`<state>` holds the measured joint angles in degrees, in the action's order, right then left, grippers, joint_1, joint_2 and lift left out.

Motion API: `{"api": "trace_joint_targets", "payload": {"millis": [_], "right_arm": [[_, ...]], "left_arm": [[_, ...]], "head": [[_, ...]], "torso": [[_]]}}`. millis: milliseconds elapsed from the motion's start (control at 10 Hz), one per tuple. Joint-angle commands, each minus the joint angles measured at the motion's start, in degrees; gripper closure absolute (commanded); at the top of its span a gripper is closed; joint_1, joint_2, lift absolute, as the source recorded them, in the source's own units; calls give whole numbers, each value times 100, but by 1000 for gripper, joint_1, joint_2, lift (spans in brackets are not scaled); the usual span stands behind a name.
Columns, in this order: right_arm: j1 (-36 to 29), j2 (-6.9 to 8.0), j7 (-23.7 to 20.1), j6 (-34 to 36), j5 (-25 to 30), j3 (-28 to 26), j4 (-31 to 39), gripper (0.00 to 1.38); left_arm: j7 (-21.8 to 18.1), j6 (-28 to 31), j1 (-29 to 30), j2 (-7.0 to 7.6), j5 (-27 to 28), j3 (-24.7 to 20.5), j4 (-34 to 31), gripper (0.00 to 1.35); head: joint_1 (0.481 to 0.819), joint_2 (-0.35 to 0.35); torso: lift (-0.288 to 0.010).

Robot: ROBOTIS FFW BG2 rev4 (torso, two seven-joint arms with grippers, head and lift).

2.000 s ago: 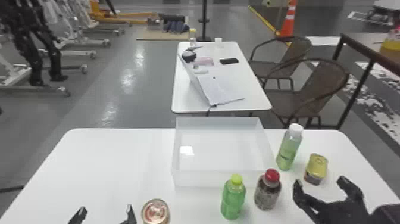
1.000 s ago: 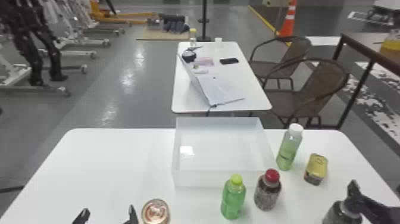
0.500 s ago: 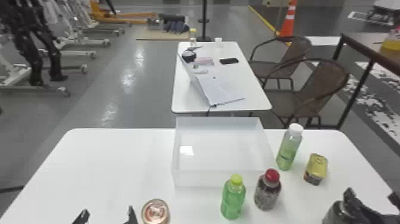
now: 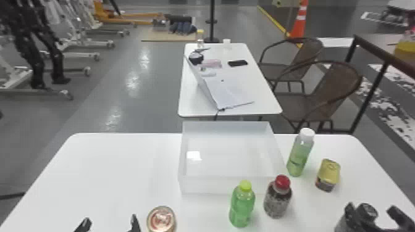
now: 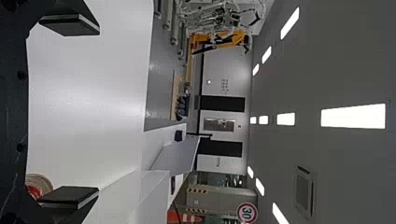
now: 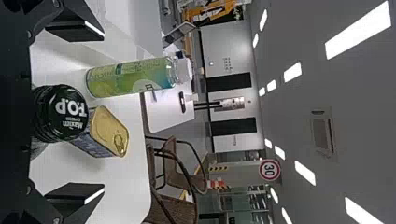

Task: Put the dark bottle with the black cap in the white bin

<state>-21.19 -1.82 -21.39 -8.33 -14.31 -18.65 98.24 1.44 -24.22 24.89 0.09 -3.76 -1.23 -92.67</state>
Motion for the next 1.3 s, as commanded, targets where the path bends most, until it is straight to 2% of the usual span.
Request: {"api": "trace_joint_targets", "payload": {"millis": [0,300,600,800,900,1000,1200], "right_arm": [[27,-2,-5,-11,51,19,-192,151],[106,-28,-120,-11,183,19,-490,150],[167,-169,-181,-19,306,19,-833,150],[194,-178,-181,-11,411,19,-912,157],[229,-178,-190,-11,429,19,-939,268],[273,-195,-252,-11,446,19,-983,564],[334,-204,-278,-11,490,19,-1009,937]], "left_arm": [[-12,-12,-1,-24,-11,-17,12,96],[-29,-39,-1,-24,-46,-17,38,98],[-29,-109,-10,-24,-99,-17,91,98],[-38,-109,-10,-24,-108,-26,91,96],[-47,-109,-10,-24,-99,-35,91,96],[-56,-109,-10,-24,-99,-35,91,98],[-65,-109,-10,-24,-108,-35,91,96]], "head": [[549,0],[549,0],[549,0],[549,0],[549,0],[549,0],[549,0]], "torso": [[-100],[-100],[-100],[-100],[-100],[-100],[-100]]}}
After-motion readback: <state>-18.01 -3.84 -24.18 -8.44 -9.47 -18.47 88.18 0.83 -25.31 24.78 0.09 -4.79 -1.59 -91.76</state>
